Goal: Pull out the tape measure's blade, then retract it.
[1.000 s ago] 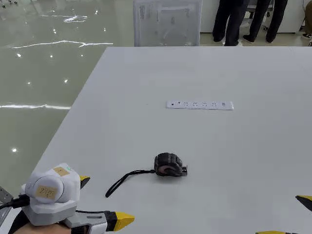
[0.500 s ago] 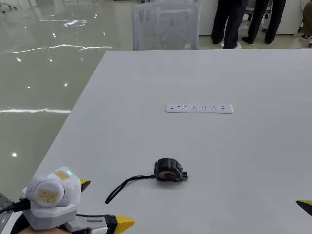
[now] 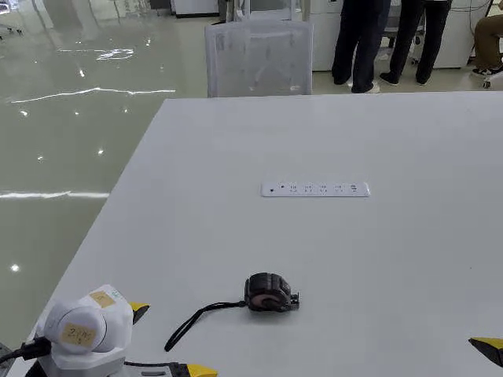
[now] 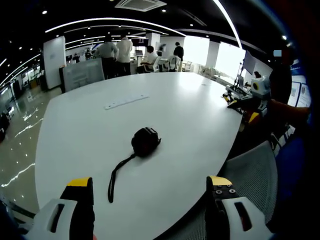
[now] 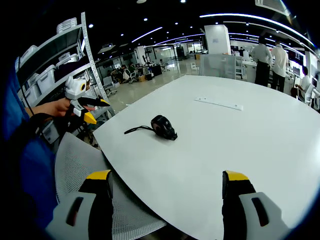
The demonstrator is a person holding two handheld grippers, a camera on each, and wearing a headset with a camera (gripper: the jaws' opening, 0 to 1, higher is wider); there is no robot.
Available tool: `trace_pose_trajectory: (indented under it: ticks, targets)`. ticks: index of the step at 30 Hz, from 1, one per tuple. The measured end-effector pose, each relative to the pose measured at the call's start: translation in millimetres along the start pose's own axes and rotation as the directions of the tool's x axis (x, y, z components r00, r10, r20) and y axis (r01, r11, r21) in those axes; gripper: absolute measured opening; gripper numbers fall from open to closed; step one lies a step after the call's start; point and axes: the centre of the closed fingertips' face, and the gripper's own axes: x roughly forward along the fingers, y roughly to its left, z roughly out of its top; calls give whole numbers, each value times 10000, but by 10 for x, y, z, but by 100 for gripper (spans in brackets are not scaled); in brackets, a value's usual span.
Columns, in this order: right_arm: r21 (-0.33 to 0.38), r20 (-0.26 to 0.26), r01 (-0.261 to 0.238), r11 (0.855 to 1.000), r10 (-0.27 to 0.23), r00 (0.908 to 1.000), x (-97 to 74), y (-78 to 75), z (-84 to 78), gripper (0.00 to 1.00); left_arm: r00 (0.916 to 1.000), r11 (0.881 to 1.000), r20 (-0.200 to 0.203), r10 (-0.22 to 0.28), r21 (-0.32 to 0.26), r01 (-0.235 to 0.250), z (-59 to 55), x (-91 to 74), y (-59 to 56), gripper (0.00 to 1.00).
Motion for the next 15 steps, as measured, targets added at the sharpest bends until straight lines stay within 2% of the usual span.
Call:
trace_pose_trajectory:
  ticks: [8, 15]
  targets:
    - [-204, -225, -208, 9996, 203, 9995, 103, -23, 40, 86, 9997, 9996, -68, -218, 181, 220, 39, 96, -37, 89]
    - [-291, -336, -405, 9988, 395, 9987, 225, -28, 86, 85, 9994, 9991, -117, -333, 252, 336, 98, 179, -17, 89]
